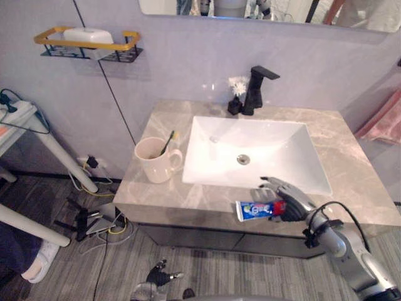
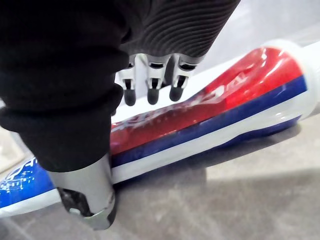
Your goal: Organize washtable
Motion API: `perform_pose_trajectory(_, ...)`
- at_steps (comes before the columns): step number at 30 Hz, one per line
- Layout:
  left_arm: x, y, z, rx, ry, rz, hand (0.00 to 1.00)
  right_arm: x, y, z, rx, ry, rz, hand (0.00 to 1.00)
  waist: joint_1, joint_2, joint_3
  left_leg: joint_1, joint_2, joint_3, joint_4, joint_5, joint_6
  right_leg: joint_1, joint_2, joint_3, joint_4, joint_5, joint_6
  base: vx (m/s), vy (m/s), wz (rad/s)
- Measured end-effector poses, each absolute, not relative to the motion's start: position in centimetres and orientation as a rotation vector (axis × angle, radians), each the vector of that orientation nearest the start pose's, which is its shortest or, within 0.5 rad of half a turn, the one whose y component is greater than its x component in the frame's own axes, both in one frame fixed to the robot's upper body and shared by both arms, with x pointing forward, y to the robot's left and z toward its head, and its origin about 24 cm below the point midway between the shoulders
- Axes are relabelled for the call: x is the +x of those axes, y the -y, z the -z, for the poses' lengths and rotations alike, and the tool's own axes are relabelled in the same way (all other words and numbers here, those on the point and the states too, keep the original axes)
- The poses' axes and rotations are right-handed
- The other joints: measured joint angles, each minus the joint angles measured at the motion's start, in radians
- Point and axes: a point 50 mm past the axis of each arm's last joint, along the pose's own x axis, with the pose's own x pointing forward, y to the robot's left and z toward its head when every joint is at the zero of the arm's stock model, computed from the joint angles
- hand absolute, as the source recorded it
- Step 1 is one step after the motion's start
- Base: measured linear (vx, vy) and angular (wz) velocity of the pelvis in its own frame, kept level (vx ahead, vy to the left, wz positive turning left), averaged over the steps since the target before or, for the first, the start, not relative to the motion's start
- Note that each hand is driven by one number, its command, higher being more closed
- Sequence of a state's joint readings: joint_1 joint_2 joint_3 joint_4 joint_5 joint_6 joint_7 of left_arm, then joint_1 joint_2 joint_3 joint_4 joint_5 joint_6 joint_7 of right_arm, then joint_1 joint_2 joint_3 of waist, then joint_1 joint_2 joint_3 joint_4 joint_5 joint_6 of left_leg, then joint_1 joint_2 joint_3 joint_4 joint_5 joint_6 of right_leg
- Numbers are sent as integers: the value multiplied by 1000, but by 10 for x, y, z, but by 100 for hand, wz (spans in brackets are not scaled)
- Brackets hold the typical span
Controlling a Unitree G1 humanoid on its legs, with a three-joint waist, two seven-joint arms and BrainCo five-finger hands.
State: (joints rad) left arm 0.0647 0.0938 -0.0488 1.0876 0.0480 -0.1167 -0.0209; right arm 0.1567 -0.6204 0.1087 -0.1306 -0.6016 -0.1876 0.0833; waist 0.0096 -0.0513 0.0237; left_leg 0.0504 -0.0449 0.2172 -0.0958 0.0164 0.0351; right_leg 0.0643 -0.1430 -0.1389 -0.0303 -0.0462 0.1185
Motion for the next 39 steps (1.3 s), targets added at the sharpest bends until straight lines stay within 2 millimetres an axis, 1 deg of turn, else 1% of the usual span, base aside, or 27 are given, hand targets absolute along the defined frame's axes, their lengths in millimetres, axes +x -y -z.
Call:
perform_pose_trajectory(3, 102, -179, 160, 129, -1041, 35, 0, 217, 213, -58, -1184, 97, -296, 0, -4, 5, -3, -2, -2, 1, 0, 2, 2, 3, -1, 1, -8, 10, 1, 0, 0, 0)
perform_pose_trajectory(7, 99, -178, 161, 124, -1050, 32, 0, 219, 214, -62, -1184, 105, -219, 0, -20, 12, -6, -2, -7, -1, 0, 3, 4, 2, -6, 1, -8, 11, 3, 0, 0, 0)
perform_pose_trajectory(9, 98, -178, 162, 123, -1053, 31, 0, 220, 219, -70, -1177, 130, -139, 0, -25, 15, -8, -2, -8, 0, 0, 3, 4, 1, -8, 1, -8, 12, 3, -18, 8, -1)
perform_pose_trajectory(11, 98, -178, 162, 122, -1054, 31, 0, 219, 229, -89, -1175, 190, -11, 0, -25, 17, -9, -2, -9, 1, 0, 3, 4, 1, -9, 2, -8, 13, 4, 0, 0, 0)
perform_pose_trajectory(13, 98, -178, 162, 122, -1053, 32, 0, 217, 232, -97, -1184, 213, 20, 0, -24, 17, -9, -2, -9, 1, 0, 3, 4, 1, -9, 2, -8, 13, 4, 0, 0, 0)
perform_pose_trajectory(14, 98, -178, 162, 121, -1053, 32, 0, 215, 231, -97, -1184, 217, 14, 0, -25, 17, -9, -2, -8, 2, 0, 3, 4, 1, -8, 2, -9, 13, 4, 0, 0, 0)
perform_pose_trajectory(20, 98, -177, 162, 120, -1053, 35, 0, 207, 231, -86, -1181, 165, -24, 0, -24, 19, -10, -3, -7, 3, 0, 2, 4, 1, -6, 3, -11, 13, 4, 0, 0, 0)
perform_pose_trajectory(29, 98, -177, 162, 122, -1053, 39, 0, 200, 208, -64, -1146, 108, -202, 0, -22, 19, -10, -2, -5, 6, 0, 2, 3, 0, -5, 6, -10, 13, 4, 0, 0, 0)
perform_pose_trajectory(30, 98, -177, 162, 122, -1053, 39, 0, 200, 208, -62, -1145, 102, -210, 0, -22, 19, -10, -2, -5, 7, 0, 2, 3, 0, -5, 6, -10, 13, 4, 0, 0, 0)
perform_pose_trajectory(32, 98, -177, 162, 123, -1052, 40, 0, 199, 207, -52, -1139, 61, -247, 0, -20, 19, -10, -2, -5, 7, 0, 2, 3, 0, -5, 6, -10, 13, 4, 0, 0, 0)
perform_pose_trajectory(34, 98, -177, 162, 123, -1051, 41, 0, 199, 205, -50, -1137, 59, -258, 0, -20, 19, -10, -2, -5, 7, 0, 2, 3, 0, -5, 6, -10, 13, 4, 0, 0, 0)
perform_pose_trajectory(35, 98, -177, 162, 125, -1050, 43, 0, 199, 204, -50, -1135, 60, -264, 100, -19, 18, -10, -2, -4, 7, 0, 2, 3, 0, -4, 6, -11, 13, 4, 0, 0, 0)
perform_pose_trajectory(38, 99, -177, 161, 131, -1047, 50, 0, 201, 202, -47, -1132, 64, -277, 100, -18, 16, -8, -2, -4, 7, 0, 2, 3, 0, -4, 6, -11, 13, 4, 0, 0, 0)
perform_pose_trajectory(39, 99, -177, 161, 134, -1048, 55, 0, 205, 200, -47, -1133, 72, -281, 100, -18, 13, -7, -2, -3, 7, 0, 2, 3, 0, -3, 6, -10, 13, 4, 0, 0, 0)
